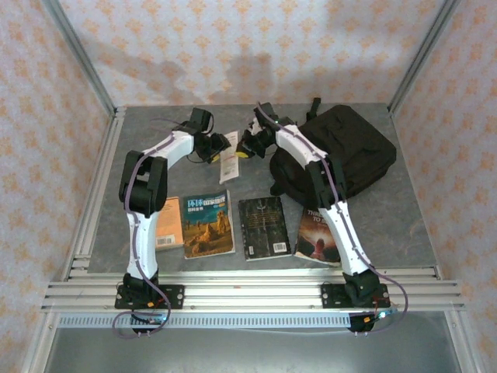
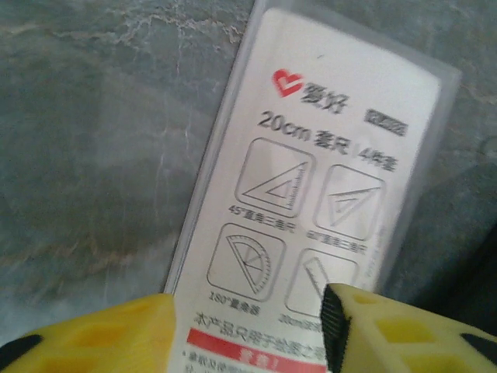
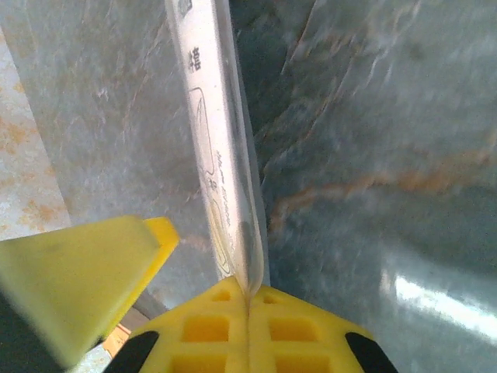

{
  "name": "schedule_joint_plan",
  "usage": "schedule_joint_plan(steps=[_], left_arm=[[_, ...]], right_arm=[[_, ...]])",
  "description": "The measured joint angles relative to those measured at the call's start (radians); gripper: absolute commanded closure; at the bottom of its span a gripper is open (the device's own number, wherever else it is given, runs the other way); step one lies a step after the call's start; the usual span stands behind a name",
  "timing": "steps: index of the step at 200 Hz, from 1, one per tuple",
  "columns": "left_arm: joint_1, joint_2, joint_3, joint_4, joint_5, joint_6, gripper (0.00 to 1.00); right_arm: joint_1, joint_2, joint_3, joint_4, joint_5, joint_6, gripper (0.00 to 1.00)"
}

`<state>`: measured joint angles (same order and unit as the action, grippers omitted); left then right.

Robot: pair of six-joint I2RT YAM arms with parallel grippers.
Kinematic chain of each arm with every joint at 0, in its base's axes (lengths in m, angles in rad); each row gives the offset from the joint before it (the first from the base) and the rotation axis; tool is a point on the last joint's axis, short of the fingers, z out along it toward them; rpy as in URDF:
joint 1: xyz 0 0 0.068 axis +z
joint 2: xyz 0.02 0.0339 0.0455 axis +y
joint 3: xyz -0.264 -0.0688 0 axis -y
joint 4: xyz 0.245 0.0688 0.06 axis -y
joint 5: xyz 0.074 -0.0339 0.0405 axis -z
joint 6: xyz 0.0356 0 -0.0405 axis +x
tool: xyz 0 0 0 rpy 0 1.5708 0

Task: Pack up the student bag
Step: Pick up the loose stationery from the top-center of the table, then pass the loose stationery.

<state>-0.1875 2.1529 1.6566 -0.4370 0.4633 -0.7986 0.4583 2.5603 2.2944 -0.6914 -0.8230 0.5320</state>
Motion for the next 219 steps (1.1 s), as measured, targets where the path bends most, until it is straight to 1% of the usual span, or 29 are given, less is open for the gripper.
schedule_joint_plan(steps=[23,53,59,61,78,91,98,121,150,159,183,201,219], left_arm=[[0.005,-0.143,-0.068,-0.020,-0.003,-0.022,0.36],[0.009,-0.435,-0.211,-0.012,-0.010,-0.071,0.28],[0.009,-0.477,-0.240,-0.005,-0.010,-0.086,0.25],[0.009,-0.518,-0.267,0.004,-0.008,-0.098,0.24],[0.006,-0.679,-0.390,0.042,-0.004,-0.168,0.15],[-0.005,-0.797,-0.496,0.071,-0.008,-0.237,0.04],[-0.019,-0.854,-0.544,0.074,-0.018,-0.274,0.00],[-0.104,-1.008,-0.651,0.080,-0.064,-0.381,0.00],[-0.216,-1.156,-0.768,0.190,-0.119,-0.524,0.00],[-0.250,-1.179,-0.793,0.225,-0.139,-0.560,0.00],[-0.346,-1.193,-0.824,0.296,-0.187,-0.609,0.04],[-0.409,-1.213,-0.849,0.351,-0.223,-0.620,0.08],[-0.451,-1.253,-0.877,0.387,-0.264,-0.620,0.12]], right_arm=[[0.013,-0.137,-0.167,0.064,0.040,0.012,1.00],[0.012,-0.382,-0.411,0.179,0.124,0.081,1.00],[0.012,-0.427,-0.452,0.204,0.139,0.095,1.00],[0.012,-0.447,-0.467,0.216,0.149,0.109,1.00],[0.013,-0.603,-0.594,0.311,0.203,0.166,1.00],[0.018,-0.732,-0.694,0.388,0.257,0.220,1.00],[0.025,-0.800,-0.748,0.434,0.289,0.250,1.00],[0.071,-0.989,-0.903,0.564,0.403,0.339,1.00],[0.170,-1.172,-1.077,0.717,0.538,0.436,1.00],[0.200,-1.220,-1.131,0.754,0.576,0.459,1.00],[0.262,-1.320,-1.244,0.824,0.675,0.507,1.00],[0.290,-1.389,-1.316,0.869,0.729,0.541,1.00],[0.305,-1.454,-1.384,0.916,0.772,0.583,1.00]])
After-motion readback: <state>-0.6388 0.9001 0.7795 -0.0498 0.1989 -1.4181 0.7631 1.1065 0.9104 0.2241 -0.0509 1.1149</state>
